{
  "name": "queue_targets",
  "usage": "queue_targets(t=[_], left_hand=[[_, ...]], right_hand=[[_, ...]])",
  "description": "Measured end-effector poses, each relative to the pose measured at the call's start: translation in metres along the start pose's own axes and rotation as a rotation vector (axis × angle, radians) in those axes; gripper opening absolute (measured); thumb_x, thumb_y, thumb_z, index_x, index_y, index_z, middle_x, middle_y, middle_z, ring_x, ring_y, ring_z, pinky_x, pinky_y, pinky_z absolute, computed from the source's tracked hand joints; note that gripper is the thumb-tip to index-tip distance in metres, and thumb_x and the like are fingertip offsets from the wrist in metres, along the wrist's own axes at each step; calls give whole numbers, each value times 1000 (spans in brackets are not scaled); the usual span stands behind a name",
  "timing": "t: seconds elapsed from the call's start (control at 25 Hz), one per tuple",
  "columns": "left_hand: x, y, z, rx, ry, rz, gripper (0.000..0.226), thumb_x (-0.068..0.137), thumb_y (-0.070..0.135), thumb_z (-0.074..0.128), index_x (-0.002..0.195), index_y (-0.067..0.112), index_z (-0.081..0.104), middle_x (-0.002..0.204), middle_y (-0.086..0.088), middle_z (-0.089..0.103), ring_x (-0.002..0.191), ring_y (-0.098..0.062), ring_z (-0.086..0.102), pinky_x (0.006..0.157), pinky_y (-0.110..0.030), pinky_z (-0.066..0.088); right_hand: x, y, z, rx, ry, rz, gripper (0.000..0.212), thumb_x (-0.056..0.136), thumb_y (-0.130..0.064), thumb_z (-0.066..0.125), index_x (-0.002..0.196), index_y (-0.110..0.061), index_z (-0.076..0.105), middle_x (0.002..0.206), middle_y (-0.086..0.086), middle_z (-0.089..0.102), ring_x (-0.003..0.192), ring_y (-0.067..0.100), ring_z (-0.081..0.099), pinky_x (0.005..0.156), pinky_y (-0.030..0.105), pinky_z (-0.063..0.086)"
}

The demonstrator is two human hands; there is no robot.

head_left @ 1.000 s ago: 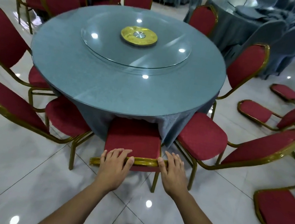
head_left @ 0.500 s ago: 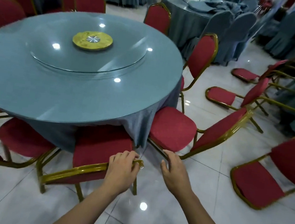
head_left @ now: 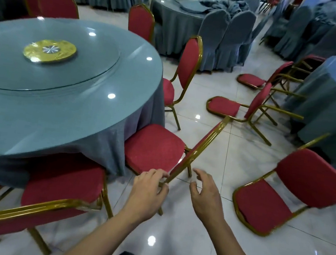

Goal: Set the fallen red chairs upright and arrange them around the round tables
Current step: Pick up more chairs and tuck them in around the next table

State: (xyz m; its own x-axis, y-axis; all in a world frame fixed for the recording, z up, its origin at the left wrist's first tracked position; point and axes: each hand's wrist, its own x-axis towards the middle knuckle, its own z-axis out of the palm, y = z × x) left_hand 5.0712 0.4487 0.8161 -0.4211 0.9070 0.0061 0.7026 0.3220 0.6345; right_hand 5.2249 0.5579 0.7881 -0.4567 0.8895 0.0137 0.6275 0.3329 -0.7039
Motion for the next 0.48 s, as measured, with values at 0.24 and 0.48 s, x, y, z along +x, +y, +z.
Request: queue_targets(t=[0.24,0.48], left_hand=[[67,47,43,5,11,3,25,101,33,48,125,33,54,119,14,54,108,-10,46,100,-32,35],[166,56,86,-3,23,-24,27,100,36,47,127,35,52,123,15,50,107,-8,45,92,-26,28]], right_hand=[[69,62,-51,18,29,14,36,101,-27,51,137,-31,51,128,-12,55,119,6,51,90,23,39],[172,95,-76,-5,-9,-12,37,102,-28,51,138,-35,48,126,-14,52,118,3,50,91,23,39]])
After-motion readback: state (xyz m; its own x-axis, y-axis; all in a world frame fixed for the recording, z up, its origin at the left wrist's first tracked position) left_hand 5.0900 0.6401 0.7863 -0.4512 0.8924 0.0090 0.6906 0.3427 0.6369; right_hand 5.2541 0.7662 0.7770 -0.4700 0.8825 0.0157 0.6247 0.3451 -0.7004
